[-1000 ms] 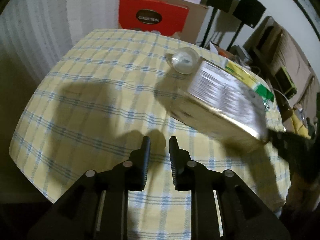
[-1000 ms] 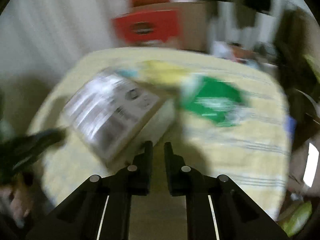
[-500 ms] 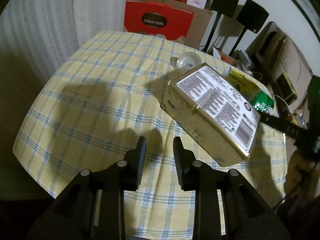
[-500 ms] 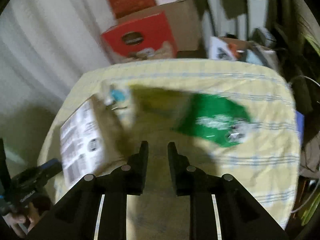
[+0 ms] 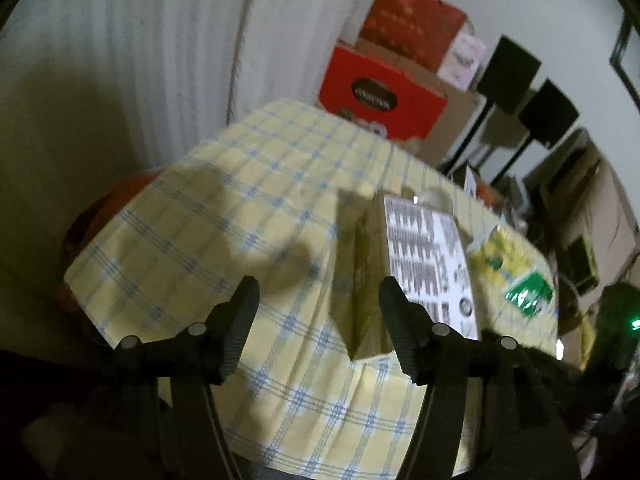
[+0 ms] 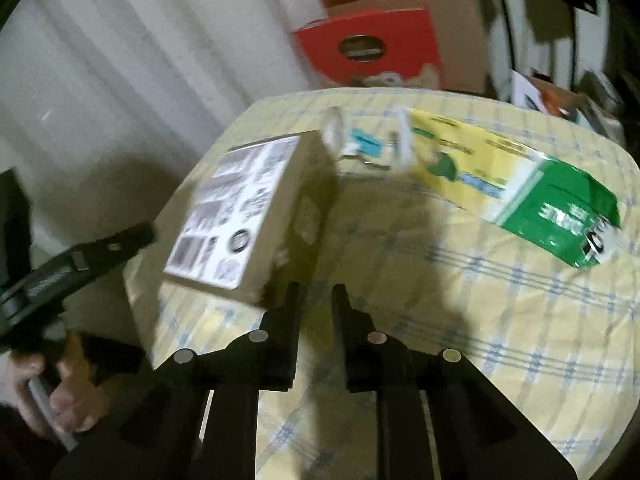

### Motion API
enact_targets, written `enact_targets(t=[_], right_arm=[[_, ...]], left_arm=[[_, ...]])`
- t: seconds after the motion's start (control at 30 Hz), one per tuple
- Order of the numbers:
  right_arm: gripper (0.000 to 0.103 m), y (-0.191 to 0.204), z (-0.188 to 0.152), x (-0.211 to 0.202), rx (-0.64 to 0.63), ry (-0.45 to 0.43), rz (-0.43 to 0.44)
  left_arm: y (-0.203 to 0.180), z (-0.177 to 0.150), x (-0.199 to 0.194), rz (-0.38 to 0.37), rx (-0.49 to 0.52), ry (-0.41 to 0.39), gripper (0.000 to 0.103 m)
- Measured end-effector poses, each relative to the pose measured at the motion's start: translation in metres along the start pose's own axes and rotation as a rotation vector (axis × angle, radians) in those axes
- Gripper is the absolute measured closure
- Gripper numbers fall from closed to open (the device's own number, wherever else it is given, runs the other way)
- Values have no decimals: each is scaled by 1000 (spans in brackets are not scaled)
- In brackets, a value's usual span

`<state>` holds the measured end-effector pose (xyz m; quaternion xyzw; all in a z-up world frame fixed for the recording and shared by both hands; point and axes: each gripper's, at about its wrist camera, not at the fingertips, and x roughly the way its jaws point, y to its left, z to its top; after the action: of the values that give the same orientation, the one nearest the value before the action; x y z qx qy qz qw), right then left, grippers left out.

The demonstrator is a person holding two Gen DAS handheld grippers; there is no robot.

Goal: Organize objects

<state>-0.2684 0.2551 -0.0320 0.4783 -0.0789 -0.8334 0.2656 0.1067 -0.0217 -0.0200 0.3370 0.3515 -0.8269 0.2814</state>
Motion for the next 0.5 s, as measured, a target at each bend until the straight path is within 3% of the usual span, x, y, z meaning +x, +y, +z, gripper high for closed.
enact_targets(t=[0.1,0.2,0.23,0.37,0.43,0.5], right_arm=[[90,20,1,12,-33,9,30],[89,49,-2,32,-113,75,171],[87,56,-4,38,-132,99,178],[76,56,-12,38,-183,121,57],[73,36,-12,25,-150,93,10],[62,8,-10,4,-97,39,-79]], left_arm=[[-6,3,-4,-19,13,-15,43],[-10,2,-6,-24,36,-23,43],[-10,1,-7,-25,33,-24,43],[-12,-2,-6,-44,19,-16,41],[-16,-4,-3,-42,41,-6,40],[-20,-6,0,-38,62,7,39]])
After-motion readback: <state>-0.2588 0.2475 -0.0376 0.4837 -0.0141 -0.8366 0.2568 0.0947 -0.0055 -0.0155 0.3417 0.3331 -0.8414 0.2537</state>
